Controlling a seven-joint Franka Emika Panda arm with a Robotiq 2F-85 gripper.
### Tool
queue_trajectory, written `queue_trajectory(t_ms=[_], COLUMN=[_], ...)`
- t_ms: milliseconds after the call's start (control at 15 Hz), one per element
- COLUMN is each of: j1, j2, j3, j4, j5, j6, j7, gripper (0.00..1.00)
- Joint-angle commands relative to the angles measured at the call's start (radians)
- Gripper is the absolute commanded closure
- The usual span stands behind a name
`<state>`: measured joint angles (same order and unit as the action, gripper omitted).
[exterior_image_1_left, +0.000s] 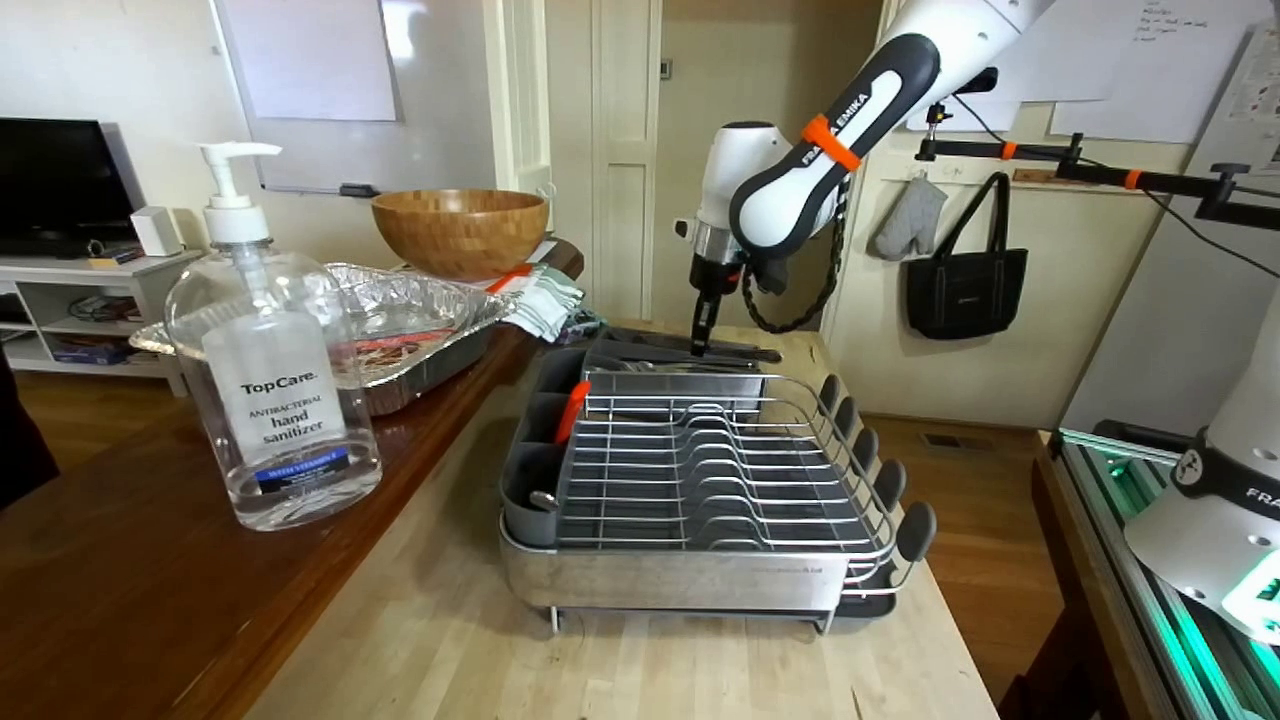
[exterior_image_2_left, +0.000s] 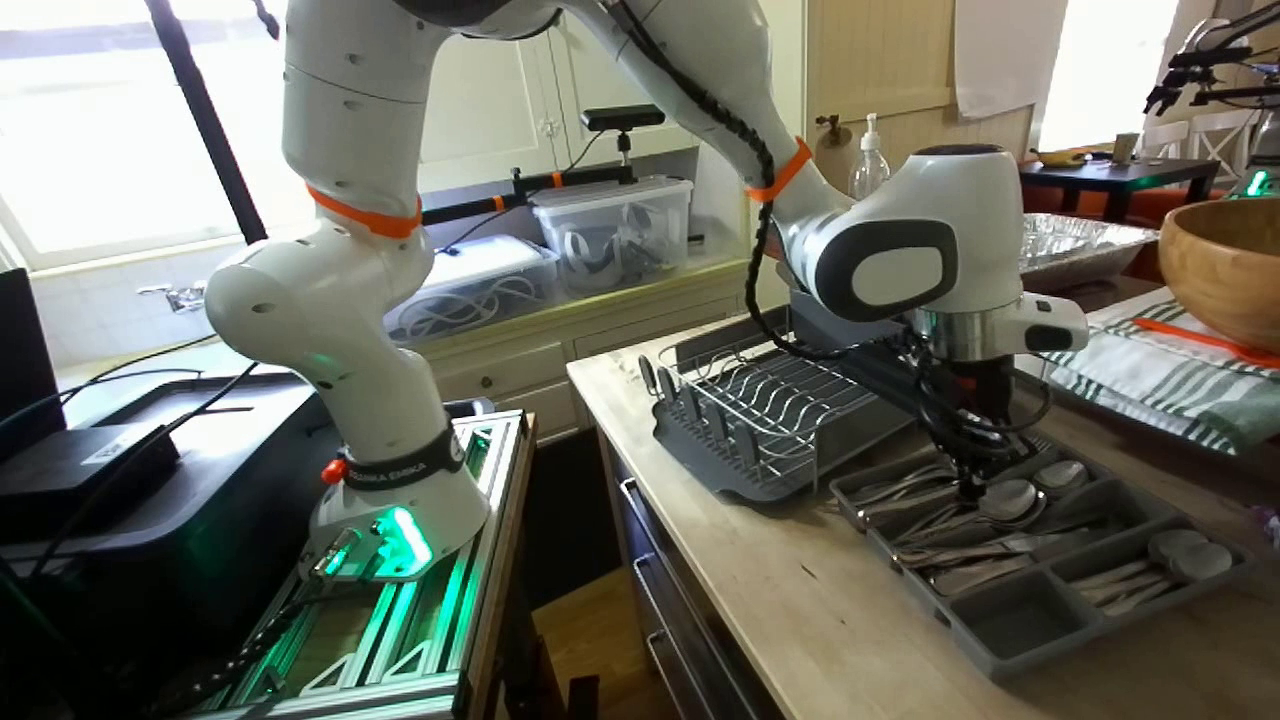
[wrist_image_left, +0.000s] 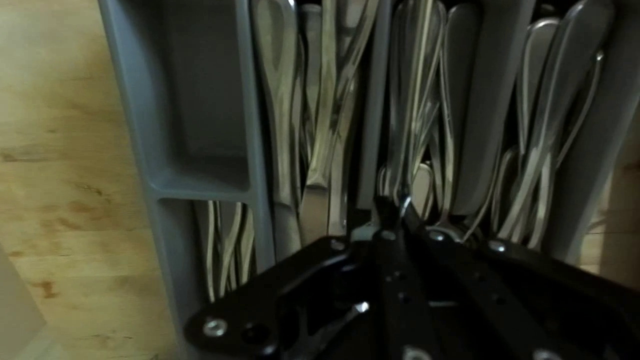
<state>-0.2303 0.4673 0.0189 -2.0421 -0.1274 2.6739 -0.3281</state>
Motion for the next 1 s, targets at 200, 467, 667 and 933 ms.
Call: queue_trajectory(t_ms=[200, 467, 667, 933], j1=[-0.074, -0.074, -0.070, -0.065], j2=[0.046, 0.073, 0.107, 0.154], j3=[0.013, -0.011, 0.003, 0.011], j4=[0.065, 0.110, 0.153, 0.220], j5=[0.102, 0.091, 0.098, 0.097], j6=[-0.032, -0.061, -0.097, -0.142], j7=[-0.127, -0.102, -0.110, -0.109], gripper=[0.99, 0.99, 0.99, 0.99])
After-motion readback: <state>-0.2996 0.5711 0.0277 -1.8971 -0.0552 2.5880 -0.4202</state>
